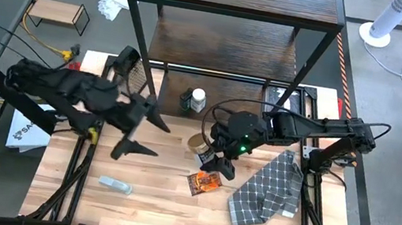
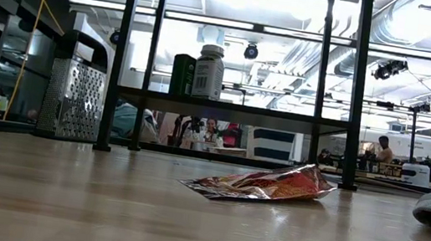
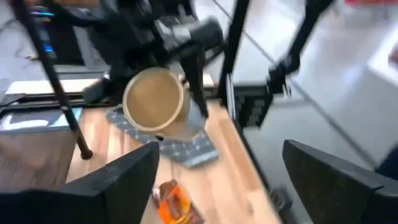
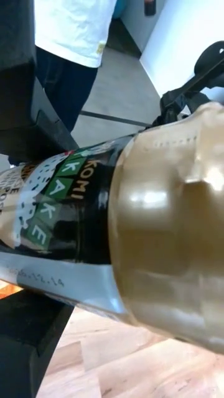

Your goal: Shelf spices

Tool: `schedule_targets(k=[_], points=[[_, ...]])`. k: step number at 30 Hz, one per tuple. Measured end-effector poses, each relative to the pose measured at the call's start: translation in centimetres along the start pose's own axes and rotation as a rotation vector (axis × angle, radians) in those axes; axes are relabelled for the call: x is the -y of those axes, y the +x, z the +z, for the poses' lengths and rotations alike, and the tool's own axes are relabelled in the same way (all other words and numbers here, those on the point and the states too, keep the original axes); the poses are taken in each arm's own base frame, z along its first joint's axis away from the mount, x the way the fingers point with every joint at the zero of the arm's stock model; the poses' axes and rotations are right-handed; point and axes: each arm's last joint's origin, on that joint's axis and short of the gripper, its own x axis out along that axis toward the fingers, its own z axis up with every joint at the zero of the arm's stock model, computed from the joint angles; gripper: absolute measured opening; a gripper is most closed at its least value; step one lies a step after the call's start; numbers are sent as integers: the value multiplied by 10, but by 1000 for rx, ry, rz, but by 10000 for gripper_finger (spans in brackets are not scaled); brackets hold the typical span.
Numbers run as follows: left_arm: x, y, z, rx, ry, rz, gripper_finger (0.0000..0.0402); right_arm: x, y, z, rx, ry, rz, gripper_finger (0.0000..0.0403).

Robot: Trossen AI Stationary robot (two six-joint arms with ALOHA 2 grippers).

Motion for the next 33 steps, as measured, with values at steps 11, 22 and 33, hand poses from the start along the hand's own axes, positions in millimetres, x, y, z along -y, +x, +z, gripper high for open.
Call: schedule_targets(k=[11,22,33], points=[[-13,24,-3,-73,566,132,386,-3,-1,6,27,11,81,264],[-12,39,-3,-73,616,127,386,6,31,1,-64,44,101,264],[-5,50,-20,-217,553,78,386,8,38,4,-32,22,99,264]])
